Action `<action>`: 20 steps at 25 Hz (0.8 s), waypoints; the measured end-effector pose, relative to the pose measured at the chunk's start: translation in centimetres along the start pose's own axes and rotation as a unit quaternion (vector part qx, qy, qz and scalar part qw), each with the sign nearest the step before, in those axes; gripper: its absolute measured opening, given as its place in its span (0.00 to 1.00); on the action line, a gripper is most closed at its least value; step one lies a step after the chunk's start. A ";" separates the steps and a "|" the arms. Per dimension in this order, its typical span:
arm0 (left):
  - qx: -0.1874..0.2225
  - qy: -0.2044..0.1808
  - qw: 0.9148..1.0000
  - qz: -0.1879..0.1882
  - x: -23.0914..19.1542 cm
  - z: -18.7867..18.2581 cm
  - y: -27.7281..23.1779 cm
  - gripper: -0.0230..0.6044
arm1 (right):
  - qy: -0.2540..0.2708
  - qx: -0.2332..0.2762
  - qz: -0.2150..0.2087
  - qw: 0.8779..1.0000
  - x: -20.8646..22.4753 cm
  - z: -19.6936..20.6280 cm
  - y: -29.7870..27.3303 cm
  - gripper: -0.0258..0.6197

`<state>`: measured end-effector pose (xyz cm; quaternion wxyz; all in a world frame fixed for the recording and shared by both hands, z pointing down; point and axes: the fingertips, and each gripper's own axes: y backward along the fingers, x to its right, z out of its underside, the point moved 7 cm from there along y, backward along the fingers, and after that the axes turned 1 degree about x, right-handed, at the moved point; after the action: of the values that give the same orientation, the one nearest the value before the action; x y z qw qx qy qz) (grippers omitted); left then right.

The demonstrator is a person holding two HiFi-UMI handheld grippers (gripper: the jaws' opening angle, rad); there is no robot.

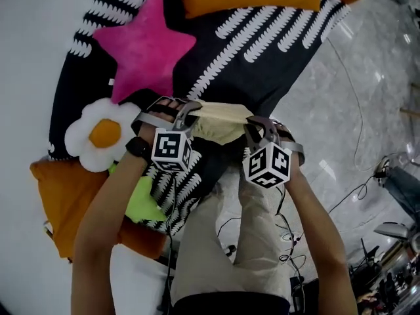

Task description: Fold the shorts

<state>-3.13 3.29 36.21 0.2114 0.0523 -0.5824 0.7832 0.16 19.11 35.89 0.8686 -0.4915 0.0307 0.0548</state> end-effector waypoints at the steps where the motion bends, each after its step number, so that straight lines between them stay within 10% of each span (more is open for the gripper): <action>1: -0.003 -0.003 1.000 -0.016 -2.2 -0.8 -0.1 0.11 | 0.015 0.003 0.011 1.000 2.3 -0.3 0.4 0.10; 6: -0.011 -0.023 0.992 -0.123 -10.0 -3.5 0.9 0.12 | 0.060 0.029 0.084 0.994 10.5 -2.9 3.5 0.10; 11: -0.007 -0.019 0.984 -0.176 -7.9 -1.2 -3.2 0.12 | 0.122 -0.001 0.151 0.981 8.0 -1.8 -0.1 0.10; 20: -0.023 -0.048 0.996 -0.065 4.5 5.9 -9.5 0.20 | 0.140 -0.076 0.096 0.982 -4.6 3.0 -10.8 0.10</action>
<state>-4.41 1.23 48.00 0.2351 0.1225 -0.6054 0.7505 -3.01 15.88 47.13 0.8062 -0.5540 0.1951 0.0709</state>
